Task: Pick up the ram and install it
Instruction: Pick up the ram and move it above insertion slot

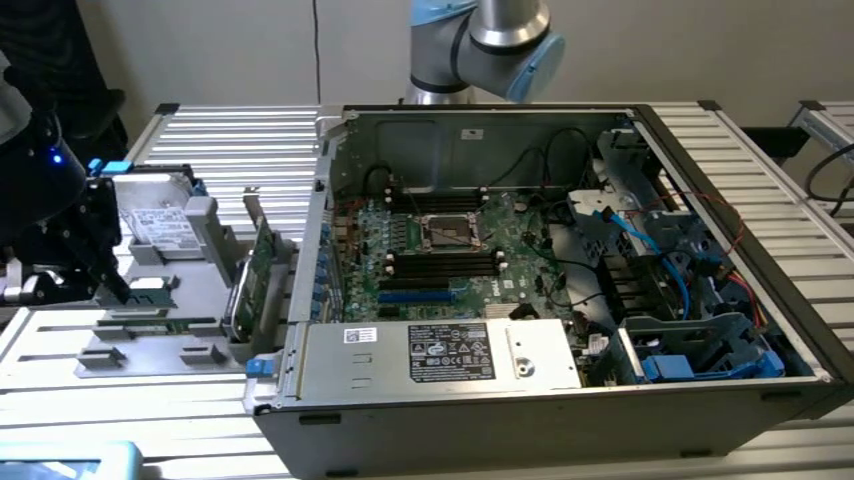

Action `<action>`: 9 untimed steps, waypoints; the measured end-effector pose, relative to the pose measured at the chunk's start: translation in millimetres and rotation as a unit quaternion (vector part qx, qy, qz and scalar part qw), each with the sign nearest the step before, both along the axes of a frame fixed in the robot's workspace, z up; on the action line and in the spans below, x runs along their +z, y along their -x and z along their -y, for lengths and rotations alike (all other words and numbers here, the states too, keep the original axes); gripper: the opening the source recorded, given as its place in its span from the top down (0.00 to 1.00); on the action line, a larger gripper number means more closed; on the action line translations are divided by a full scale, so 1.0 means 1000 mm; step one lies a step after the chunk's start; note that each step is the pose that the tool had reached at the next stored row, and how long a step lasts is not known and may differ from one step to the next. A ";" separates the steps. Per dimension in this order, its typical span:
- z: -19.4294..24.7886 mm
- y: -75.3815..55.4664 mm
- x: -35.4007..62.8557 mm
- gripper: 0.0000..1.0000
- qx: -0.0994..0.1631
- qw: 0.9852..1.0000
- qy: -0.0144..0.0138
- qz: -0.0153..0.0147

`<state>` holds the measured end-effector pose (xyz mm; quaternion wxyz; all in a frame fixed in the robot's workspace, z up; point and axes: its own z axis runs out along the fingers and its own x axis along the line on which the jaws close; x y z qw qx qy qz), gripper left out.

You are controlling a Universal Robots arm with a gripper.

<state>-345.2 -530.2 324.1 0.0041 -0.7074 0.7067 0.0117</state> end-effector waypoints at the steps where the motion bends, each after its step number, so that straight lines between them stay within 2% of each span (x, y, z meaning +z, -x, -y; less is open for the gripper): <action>1: 0.0007 -0.003 0.0045 0.86 0.000 1.000 0.000 0.000; 4: 0.0031 -0.013 0.0173 0.86 0.000 1.000 -0.001 0.000; 9: 0.0073 -0.033 0.0355 0.86 0.000 1.000 -0.004 0.000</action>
